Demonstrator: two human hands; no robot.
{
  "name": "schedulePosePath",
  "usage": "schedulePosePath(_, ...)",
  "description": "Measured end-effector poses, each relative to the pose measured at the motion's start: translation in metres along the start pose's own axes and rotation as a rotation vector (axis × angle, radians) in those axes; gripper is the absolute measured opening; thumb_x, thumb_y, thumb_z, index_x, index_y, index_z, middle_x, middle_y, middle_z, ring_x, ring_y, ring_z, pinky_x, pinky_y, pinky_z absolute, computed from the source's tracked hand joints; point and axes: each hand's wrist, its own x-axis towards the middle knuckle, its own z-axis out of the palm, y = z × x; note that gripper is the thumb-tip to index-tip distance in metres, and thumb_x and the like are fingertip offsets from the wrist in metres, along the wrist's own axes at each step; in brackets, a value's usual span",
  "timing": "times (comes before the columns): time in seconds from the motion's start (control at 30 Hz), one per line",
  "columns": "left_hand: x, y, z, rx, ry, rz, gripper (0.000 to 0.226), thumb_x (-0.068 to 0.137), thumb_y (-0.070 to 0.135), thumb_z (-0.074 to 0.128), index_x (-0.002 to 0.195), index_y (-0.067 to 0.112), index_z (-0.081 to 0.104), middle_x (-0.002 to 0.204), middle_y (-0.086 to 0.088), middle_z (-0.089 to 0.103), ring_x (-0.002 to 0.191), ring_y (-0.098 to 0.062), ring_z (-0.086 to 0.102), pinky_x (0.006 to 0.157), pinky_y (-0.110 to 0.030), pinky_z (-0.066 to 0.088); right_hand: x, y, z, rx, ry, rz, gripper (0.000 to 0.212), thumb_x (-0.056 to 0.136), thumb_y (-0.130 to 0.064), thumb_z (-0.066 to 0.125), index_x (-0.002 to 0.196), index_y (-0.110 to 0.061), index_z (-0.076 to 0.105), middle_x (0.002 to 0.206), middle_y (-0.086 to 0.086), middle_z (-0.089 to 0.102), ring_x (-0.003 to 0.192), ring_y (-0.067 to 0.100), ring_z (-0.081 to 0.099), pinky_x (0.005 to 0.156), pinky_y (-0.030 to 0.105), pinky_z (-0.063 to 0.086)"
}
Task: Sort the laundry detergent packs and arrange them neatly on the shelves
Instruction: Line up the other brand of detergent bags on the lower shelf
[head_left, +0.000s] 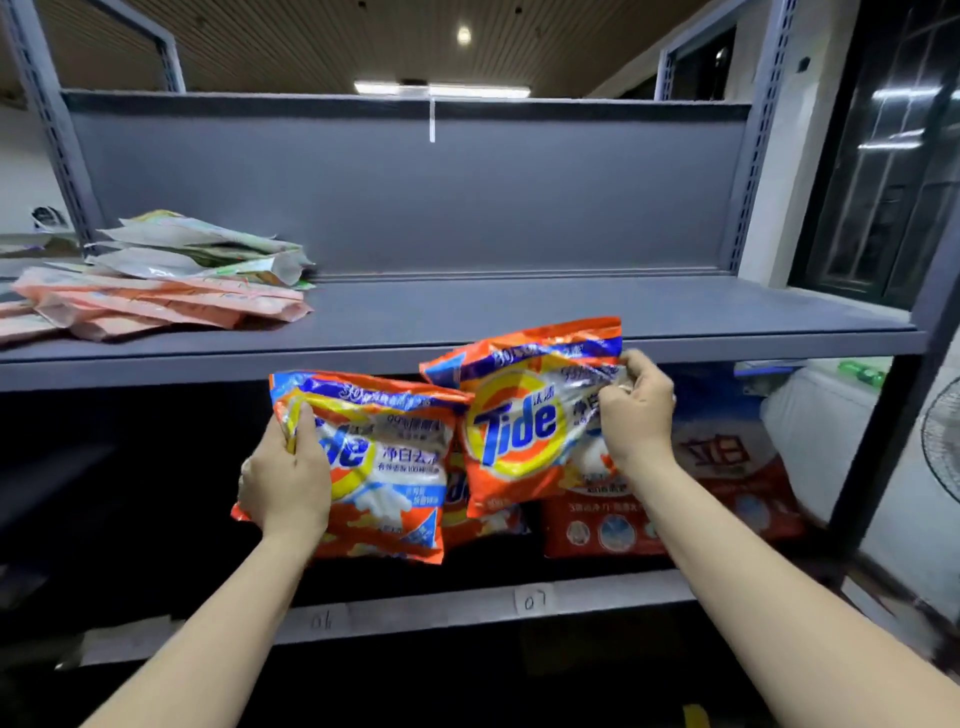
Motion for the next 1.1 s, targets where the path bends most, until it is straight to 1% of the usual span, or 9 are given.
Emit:
schedulePosePath(0.2,-0.022,-0.06,0.013,0.043,-0.157,-0.288,0.043,0.091,0.044,0.042,0.061,0.013,0.042,0.062,-0.006,0.05,0.081,-0.032,0.045,0.077,-0.036,0.029,-0.026,0.053,0.023,-0.063,-0.093,0.252,0.036,0.067,0.013,0.037,0.065,-0.018,0.055,0.049,-0.01,0.053,0.046,0.008,0.042,0.045,0.023,0.031)
schedulePosePath(0.33,-0.022,-0.101,0.024,-0.13,-0.164,-0.554,0.034,0.086,0.033,0.049,0.061,0.01,0.048,0.059,-0.006,0.053,0.062,-0.025,0.051,0.069,-0.04,0.044,-0.034,0.091,0.041,-0.01,-0.017,0.487,0.025,0.071,0.013,0.038,0.066,-0.007,0.051,0.061,0.011,0.053,0.056,0.021,0.045,0.051,0.029,0.035)
schedulePosePath(0.47,-0.009,-0.122,0.036,-0.354,-0.125,-0.806,0.016,0.093,0.009,0.045,0.099,0.004,0.06,0.091,-0.015,0.063,0.065,-0.022,0.061,0.059,-0.031,0.05,-0.037,0.117,0.059,0.003,-0.009,0.659,0.017,0.083,0.008,0.042,0.08,-0.007,0.05,0.071,0.007,0.053,0.059,0.016,0.046,0.052,0.024,0.039)
schedulePosePath(0.63,0.012,-0.152,0.063,-0.434,-0.038,-1.017,0.036,0.099,0.016,0.034,0.128,0.001,0.048,0.119,-0.022,0.059,0.102,-0.037,0.061,0.088,-0.049,0.05,-0.025,0.138,0.096,-0.017,-0.118,0.72,0.039,0.09,0.014,0.033,0.079,-0.018,0.052,0.08,0.007,0.061,0.074,0.027,0.063,0.059,0.025,0.056)
schedulePosePath(0.7,0.014,-0.165,0.075,-0.436,-0.048,-1.003,0.034,0.098,0.019,0.045,0.127,0.003,0.051,0.117,-0.021,0.061,0.103,-0.036,0.062,0.085,-0.049,0.051,-0.028,0.147,0.114,0.018,-0.108,0.717,0.041,0.087,0.016,0.035,0.083,-0.015,0.061,0.087,0.012,0.066,0.08,0.029,0.065,0.058,0.03,0.058)
schedulePosePath(0.77,0.008,-0.179,0.085,-0.373,-0.056,-0.915,0.031,0.095,0.023,0.053,0.12,0.007,0.059,0.109,-0.015,0.064,0.096,-0.033,0.064,0.073,-0.04,0.052,-0.037,0.161,0.127,-0.019,-0.112,0.659,0.032,0.088,0.012,0.042,0.099,-0.008,0.063,0.099,0.015,0.067,0.094,0.032,0.064,0.077,0.04,0.057)
schedulePosePath(0.83,-0.002,-0.195,0.092,-0.321,-0.058,-0.866,0.03,0.096,0.027,0.053,0.12,0.012,0.06,0.11,-0.014,0.063,0.097,-0.032,0.062,0.078,-0.041,0.051,-0.049,0.175,0.133,-0.165,-0.186,0.546,0.027,0.091,0.001,0.05,0.114,-0.01,0.057,0.109,0.011,0.064,0.107,0.03,0.059,0.092,0.04,0.048)
schedulePosePath(0.97,-0.019,-0.216,0.098,-0.131,-0.154,-0.753,0.043,0.097,0.042,0.047,0.124,0.01,0.056,0.12,-0.022,0.061,0.106,-0.039,0.06,0.089,-0.049,0.049,-0.064,0.195,0.133,-0.38,-0.324,0.487,0.047,0.091,-0.011,0.057,0.135,-0.012,0.039,0.131,0.007,0.051,0.122,0.026,0.049,0.104,0.042,0.04)
schedulePosePath(1.1,-0.02,-0.211,0.097,0.092,-0.145,-0.618,0.061,0.093,0.041,0.053,0.134,-0.003,0.039,0.134,-0.03,0.044,0.12,-0.046,0.045,0.096,-0.056,0.04,-0.077,0.192,0.136,-0.404,-0.271,0.453,0.08,0.084,-0.012,0.069,0.147,-0.016,0.019,0.146,0.006,0.033,0.134,0.023,0.036,0.107,0.026,0.032)
